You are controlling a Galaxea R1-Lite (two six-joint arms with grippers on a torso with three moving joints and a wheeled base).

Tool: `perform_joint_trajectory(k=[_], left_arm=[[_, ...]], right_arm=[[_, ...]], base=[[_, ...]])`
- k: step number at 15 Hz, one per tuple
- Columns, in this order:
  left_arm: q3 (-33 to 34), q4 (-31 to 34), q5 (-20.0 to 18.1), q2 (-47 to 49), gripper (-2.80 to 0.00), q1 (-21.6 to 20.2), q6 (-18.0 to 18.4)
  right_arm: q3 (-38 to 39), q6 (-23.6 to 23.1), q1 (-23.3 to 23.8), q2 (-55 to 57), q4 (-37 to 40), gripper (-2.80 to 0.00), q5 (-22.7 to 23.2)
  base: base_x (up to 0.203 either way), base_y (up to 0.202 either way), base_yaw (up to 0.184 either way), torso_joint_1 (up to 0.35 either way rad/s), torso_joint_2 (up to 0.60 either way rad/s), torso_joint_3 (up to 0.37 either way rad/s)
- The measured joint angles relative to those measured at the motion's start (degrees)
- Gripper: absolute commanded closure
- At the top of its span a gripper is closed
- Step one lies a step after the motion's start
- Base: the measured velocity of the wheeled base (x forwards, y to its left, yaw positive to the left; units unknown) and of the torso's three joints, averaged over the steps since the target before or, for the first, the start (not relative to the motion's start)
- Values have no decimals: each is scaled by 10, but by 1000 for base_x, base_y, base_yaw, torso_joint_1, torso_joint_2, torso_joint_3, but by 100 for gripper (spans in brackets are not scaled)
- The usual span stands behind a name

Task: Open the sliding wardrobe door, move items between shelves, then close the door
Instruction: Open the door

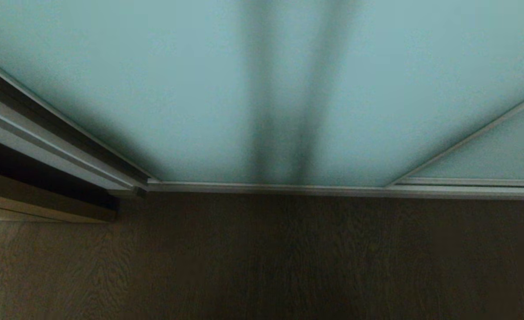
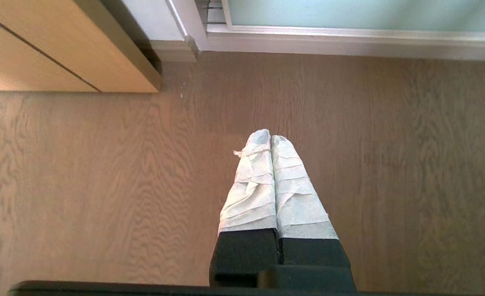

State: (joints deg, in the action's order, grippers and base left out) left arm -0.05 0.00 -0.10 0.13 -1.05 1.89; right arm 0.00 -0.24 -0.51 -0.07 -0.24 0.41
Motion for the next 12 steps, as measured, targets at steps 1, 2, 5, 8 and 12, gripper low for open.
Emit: perform_joint_trajectory(k=[1,2,5,8,12], left_arm=[[0,0,1,-1,0,0,-3],[0,0,1,-1,0,0,-1],[0,6,-11,-1,0,0,27],[-1,7,-15,-1,0,0,27],[0,4,-6,-1,0,0,0]], right_arm=[[0,0,0,0,0,0,0],[0,0,0,0,0,0,0],[0,0,0,0,0,0,0],[0,0,0,0,0,0,0],[0,0,0,0,0,0,0]], base=[[0,0,0,0,0,0],[0,0,0,0,0,0],[0,0,0,0,0,0],[0,0,0,0,0,0],[0,0,0,0,0,0]])
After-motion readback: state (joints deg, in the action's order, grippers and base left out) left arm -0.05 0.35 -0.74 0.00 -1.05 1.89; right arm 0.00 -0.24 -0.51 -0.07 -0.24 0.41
